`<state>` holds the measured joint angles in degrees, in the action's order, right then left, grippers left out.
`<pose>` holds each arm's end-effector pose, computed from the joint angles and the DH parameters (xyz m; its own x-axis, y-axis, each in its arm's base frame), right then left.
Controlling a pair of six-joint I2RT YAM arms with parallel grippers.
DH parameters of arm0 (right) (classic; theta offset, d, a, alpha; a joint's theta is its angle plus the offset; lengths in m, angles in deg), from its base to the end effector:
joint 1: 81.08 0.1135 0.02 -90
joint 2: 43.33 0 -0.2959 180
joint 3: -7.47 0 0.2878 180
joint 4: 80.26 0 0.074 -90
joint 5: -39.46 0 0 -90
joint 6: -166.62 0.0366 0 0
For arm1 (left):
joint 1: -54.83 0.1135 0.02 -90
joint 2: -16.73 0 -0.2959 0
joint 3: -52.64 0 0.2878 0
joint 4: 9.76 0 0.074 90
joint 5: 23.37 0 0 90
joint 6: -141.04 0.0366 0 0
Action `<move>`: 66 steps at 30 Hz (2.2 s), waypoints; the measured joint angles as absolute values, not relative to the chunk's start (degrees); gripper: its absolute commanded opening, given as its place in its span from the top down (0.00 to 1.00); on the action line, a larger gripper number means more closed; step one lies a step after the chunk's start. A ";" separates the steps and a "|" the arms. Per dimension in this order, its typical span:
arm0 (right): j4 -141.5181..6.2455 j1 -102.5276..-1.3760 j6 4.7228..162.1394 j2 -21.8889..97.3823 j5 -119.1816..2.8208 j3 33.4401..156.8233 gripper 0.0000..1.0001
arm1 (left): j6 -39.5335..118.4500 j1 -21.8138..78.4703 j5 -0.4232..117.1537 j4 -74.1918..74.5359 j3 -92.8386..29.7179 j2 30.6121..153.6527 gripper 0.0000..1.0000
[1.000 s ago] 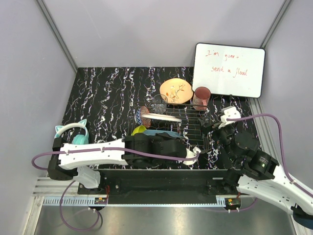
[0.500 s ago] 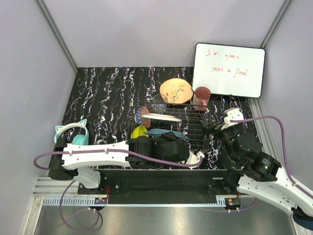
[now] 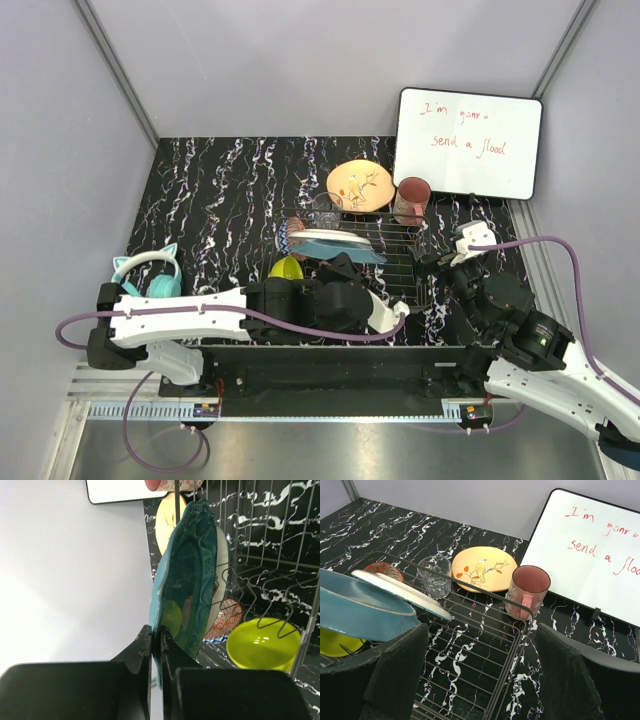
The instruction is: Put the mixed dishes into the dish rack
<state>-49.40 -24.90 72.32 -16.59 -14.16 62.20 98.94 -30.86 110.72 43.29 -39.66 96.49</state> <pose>0.0811 0.0820 0.3765 -0.0024 -0.1120 -0.9937 -0.3403 0.9345 -0.1045 0.0498 -0.3217 0.4020 0.4692 0.8657 -0.1744 0.4897 -0.0908 0.8671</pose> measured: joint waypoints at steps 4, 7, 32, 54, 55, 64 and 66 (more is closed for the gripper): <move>-49.29 -24.90 72.43 -16.59 -14.16 62.20 0.05 | 99.05 -30.84 111.49 43.12 -37.80 95.05 1.00; -48.96 -24.90 72.45 -16.59 -14.16 62.20 0.05 | 98.48 -30.84 111.49 43.20 -36.12 94.68 1.00; -48.57 -24.90 72.47 -16.85 -14.20 61.71 0.06 | 94.46 -29.99 109.98 43.09 -30.04 94.09 1.00; -48.57 -24.90 72.47 -16.83 -14.68 61.47 0.06 | 96.07 -28.22 111.05 38.59 -26.66 94.07 1.00; -48.55 -24.90 72.45 -16.83 -14.73 61.45 0.06 | 96.10 -27.93 110.99 38.48 -26.42 94.07 1.00; -48.57 -24.90 72.47 -16.90 -15.36 61.45 0.06 | 96.58 -27.56 110.35 35.47 -24.75 94.07 1.00; -48.55 -24.90 72.47 -16.90 -15.54 61.45 0.06 | 96.93 -27.56 110.29 34.42 -23.60 94.05 1.00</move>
